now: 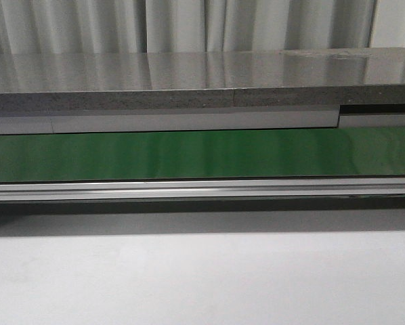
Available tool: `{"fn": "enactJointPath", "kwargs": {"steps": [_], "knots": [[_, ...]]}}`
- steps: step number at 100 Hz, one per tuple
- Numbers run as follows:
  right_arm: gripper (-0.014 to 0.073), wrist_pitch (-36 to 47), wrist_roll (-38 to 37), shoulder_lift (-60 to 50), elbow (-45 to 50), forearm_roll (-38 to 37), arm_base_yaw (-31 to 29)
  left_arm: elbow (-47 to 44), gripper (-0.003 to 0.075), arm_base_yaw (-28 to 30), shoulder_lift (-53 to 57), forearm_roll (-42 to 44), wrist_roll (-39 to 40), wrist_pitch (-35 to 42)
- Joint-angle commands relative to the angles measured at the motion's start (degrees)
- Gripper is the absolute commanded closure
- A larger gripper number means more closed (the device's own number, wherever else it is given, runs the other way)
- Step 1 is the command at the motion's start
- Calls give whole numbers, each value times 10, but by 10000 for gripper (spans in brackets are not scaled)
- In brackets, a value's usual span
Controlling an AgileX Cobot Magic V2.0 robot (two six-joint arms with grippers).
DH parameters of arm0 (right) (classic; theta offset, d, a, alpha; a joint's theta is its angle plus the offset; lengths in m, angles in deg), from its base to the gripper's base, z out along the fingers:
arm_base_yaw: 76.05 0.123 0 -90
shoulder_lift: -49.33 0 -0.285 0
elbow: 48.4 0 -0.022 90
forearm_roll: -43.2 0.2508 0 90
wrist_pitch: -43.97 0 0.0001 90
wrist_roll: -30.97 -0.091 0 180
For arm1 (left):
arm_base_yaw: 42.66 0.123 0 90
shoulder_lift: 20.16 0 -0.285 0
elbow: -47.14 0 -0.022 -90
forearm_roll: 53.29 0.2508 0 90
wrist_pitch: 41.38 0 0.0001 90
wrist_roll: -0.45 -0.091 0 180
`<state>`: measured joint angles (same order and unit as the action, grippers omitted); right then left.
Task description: Move button from left to right
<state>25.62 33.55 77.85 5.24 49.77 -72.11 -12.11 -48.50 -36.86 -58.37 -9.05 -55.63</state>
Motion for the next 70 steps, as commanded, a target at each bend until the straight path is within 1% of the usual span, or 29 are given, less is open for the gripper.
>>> {"fn": "enactJointPath", "kwargs": {"steps": [1, 28, 48, 60, 70], "knots": [[661, 42, 0, 1, -15, 4, 0, 15, 739, -5, -6, -5, 2, 46], [661, 42, 0, 1, -14, 4, 0, 15, 739, -5, -6, -5, 2, 46], [661, 47, 0, -18, -2, -14, 0, 15, 739, -5, -6, -5, 2, 46], [661, 66, -9, -59, 44, -22, 2, 15, 739, -5, -6, -5, 2, 46], [661, 91, -43, -101, 96, -23, 2, 15, 739, -5, -6, -5, 2, 46]]}}
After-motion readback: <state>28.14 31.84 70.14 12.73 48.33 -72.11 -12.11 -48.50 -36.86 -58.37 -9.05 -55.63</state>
